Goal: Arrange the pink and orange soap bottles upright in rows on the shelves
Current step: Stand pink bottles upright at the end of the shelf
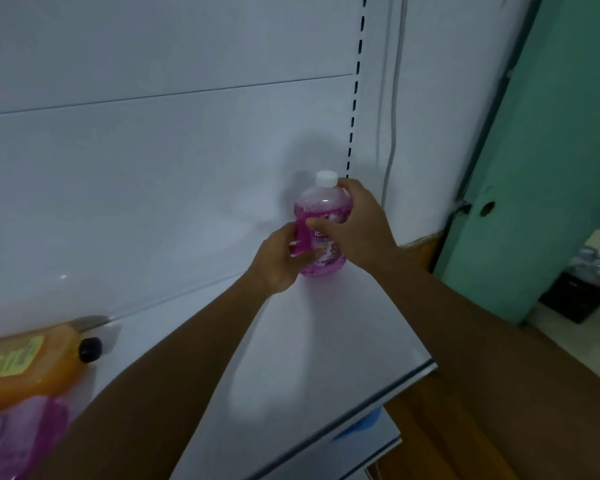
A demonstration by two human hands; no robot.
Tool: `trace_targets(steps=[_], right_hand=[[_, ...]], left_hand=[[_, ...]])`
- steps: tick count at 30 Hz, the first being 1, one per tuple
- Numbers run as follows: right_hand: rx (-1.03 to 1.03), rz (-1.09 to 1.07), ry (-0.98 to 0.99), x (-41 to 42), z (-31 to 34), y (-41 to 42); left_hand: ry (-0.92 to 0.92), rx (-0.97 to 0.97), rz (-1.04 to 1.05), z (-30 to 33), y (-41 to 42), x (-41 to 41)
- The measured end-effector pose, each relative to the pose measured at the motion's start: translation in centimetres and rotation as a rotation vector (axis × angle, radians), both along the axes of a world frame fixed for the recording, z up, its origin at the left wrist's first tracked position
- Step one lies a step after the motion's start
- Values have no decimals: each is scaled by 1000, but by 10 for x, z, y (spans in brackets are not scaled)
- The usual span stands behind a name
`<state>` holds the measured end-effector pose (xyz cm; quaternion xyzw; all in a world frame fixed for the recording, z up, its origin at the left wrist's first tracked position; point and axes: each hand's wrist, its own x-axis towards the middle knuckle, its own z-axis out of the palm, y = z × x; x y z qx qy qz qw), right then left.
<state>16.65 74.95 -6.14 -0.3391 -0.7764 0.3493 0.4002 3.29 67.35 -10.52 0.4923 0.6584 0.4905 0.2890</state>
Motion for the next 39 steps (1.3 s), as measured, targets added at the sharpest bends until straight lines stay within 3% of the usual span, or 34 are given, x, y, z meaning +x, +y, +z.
trace_targets(steps=[8,15,19,22,25,28,34,39], right_hand=[[20,-62,-43,-6,-13,36],[58,-27,-94,-1,-8,25],[356,-54,-202,-9,9,8],[540,-16,-265,-32,16,-20],[610,181,-258,-69,14,-66],[521,388,-212,-102,9,-111],[326,779,-334,-162,6,-210],[345,1002,-491,-188,-2,-270]], left_hand=[[-16,0,1,-23,48,-10],[74,-42,45,-24,33,-13],[169,-94,134,-7,-12,-25],[422,-137,180,10,-68,-36],[800,-274,253,22,-134,-50],[989,-336,310,33,-189,-64],[954,-397,471,58,-310,-97],[866,-585,401,50,-387,-115]])
